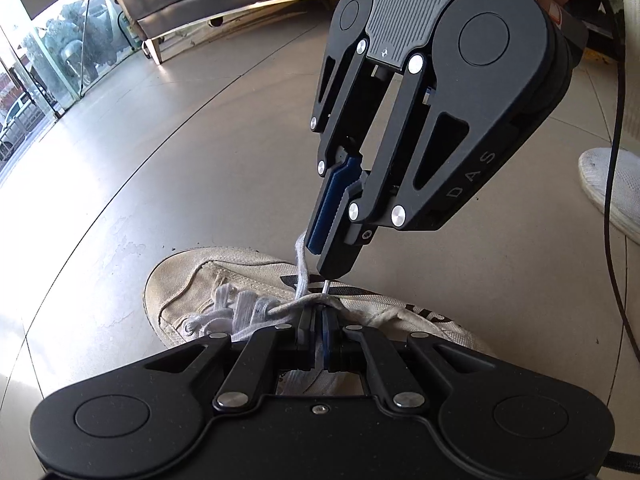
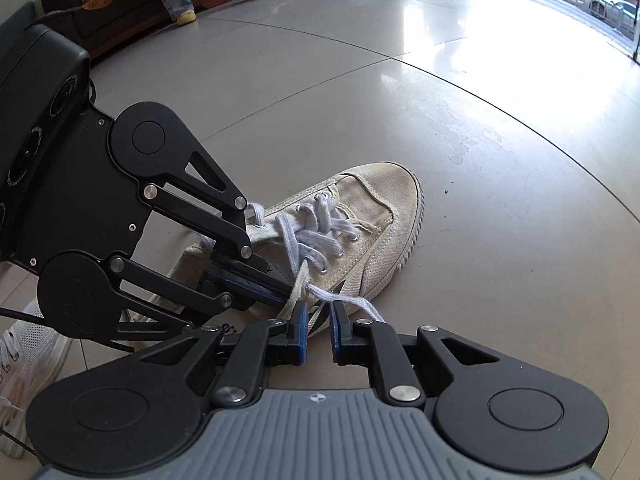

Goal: Lace up shoes with both hands
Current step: 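Push the lace tip into an eyelet with the left gripper while the right gripper holds the sneaker, then pinch the lace tip through the eyelet with the right gripper beside the left gripper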

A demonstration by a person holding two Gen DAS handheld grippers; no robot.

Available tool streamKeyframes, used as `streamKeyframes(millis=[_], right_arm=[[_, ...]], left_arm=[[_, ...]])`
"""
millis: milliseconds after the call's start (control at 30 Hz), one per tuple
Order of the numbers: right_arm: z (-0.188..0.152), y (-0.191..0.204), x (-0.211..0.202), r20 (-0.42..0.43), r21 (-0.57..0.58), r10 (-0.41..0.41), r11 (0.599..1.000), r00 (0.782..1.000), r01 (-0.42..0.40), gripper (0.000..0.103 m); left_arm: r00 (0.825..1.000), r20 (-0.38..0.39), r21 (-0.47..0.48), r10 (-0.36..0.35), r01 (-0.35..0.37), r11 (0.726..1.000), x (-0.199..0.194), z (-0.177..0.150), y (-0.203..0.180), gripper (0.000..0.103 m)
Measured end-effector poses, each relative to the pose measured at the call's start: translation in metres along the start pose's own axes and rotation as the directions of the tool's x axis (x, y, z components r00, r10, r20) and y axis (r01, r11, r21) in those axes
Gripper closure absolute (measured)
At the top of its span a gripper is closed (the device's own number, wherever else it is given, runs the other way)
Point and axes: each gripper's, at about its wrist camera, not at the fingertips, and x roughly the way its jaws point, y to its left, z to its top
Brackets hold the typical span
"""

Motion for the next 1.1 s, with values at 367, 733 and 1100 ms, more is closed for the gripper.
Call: streamKeyframes(millis=[367, 733, 1100], right_arm=[[-0.008, 0.013, 0.012, -0.031, -0.423, 0.030, 0.905, 0.999, -0.041, 0.089], [0.007, -0.009, 0.032, -0.060, -0.486, 0.123, 0.863, 0.991, -0.136, 0.089], [0.015, -0.021, 0.049, -0.038, -0.445, 0.103, 0.889, 0.994, -0.109, 0.101]], left_arm=[[1.000, 0.008, -0.012, -0.023, 0.023, 1.000, 0.003, 0.000, 0.008, 0.103], [1.000, 0.009, 0.005, -0.018, 0.018, 1.000, 0.005, -0.003, 0.006, 0.103], [0.999, 0.007, -0.002, 0.044, -0.044, 0.999, -0.003, -0.005, 0.009, 0.090]])
